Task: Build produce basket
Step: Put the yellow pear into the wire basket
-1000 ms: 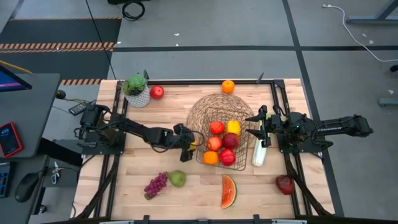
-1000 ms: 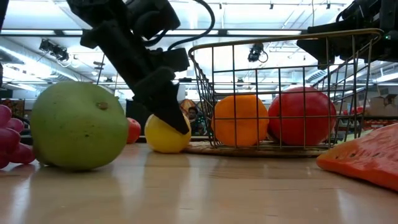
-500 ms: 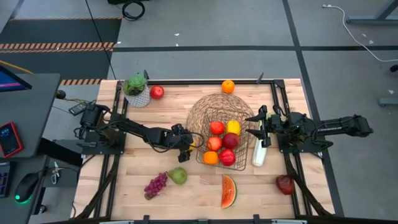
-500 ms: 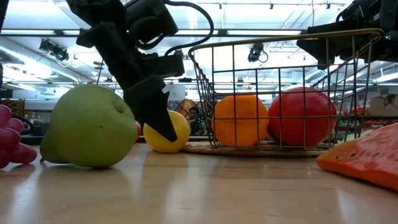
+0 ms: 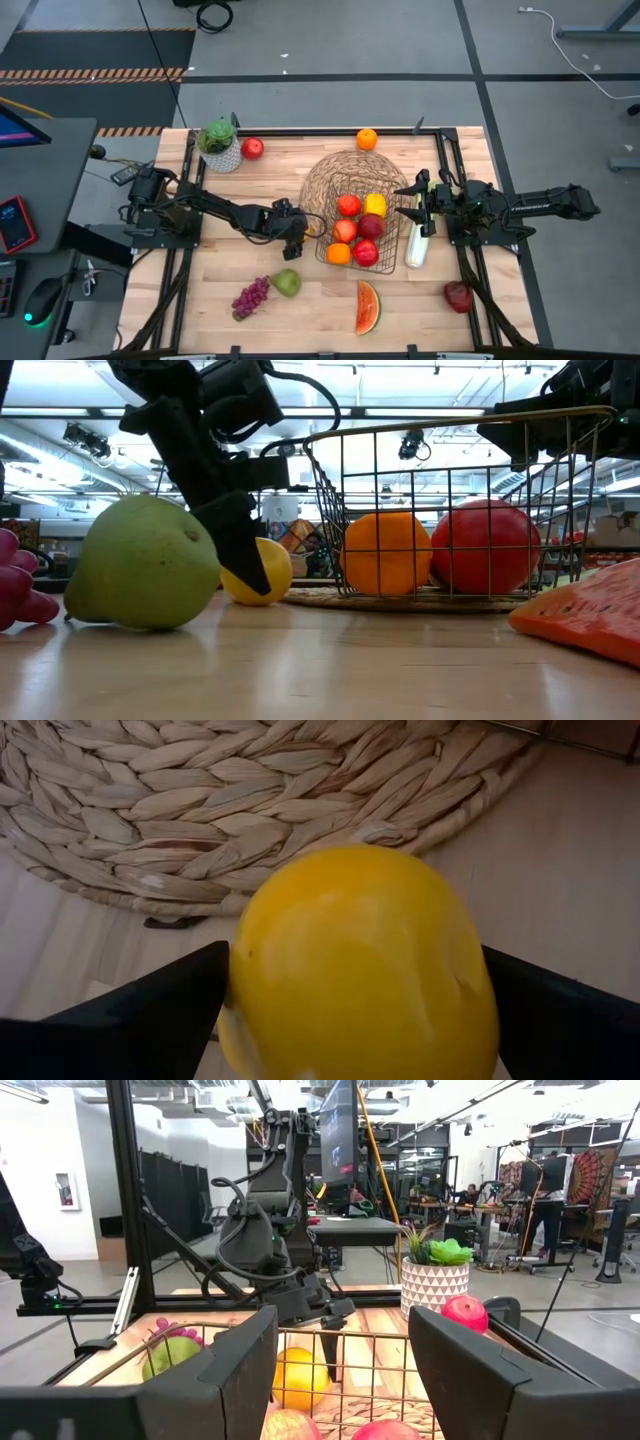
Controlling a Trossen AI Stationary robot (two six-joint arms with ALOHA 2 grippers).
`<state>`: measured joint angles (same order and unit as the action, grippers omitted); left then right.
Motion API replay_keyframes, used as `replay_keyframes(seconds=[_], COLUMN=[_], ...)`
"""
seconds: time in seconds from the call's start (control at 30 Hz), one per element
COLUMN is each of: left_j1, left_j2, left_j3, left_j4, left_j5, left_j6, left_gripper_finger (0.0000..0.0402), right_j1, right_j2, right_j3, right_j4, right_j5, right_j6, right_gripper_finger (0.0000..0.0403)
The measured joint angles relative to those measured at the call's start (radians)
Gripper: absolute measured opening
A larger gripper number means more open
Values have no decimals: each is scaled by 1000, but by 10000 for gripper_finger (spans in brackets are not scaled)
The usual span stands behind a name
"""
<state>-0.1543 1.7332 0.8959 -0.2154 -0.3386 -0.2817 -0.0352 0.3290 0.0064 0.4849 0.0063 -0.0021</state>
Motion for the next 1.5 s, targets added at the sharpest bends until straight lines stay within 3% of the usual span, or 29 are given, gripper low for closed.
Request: replay_keyframes(seconds=[0.33, 0.6, 0.77, 1.23, 1.37, 1.5], left_j1=[0, 1, 1, -1, 0, 0], left_j2=[1, 1, -8, -27, -27, -27], left_j3=[-2, -2, 3, 360, 477, 567], left_j4=[-44, -52, -83, -600, -688, -670], left_j5=[11, 26, 35, -18, -94, -125], left_j6=[-21, -13, 2, 112, 149, 204], left_gripper_finger=[398, 344, 341, 347, 347, 347], right_j1=[0, 0, 0, 0, 0, 0], right_j2=[0, 0, 0, -1, 0, 0], right_j3=[0, 0, 0, 0, 0, 0], right_j4=[0, 0, 0, 10, 10, 10], right_j5=[0, 0, 0, 0, 0, 0], right_j6=[0, 0, 0, 0, 0, 0], right_gripper_finger=[231, 231, 231, 231, 231, 231])
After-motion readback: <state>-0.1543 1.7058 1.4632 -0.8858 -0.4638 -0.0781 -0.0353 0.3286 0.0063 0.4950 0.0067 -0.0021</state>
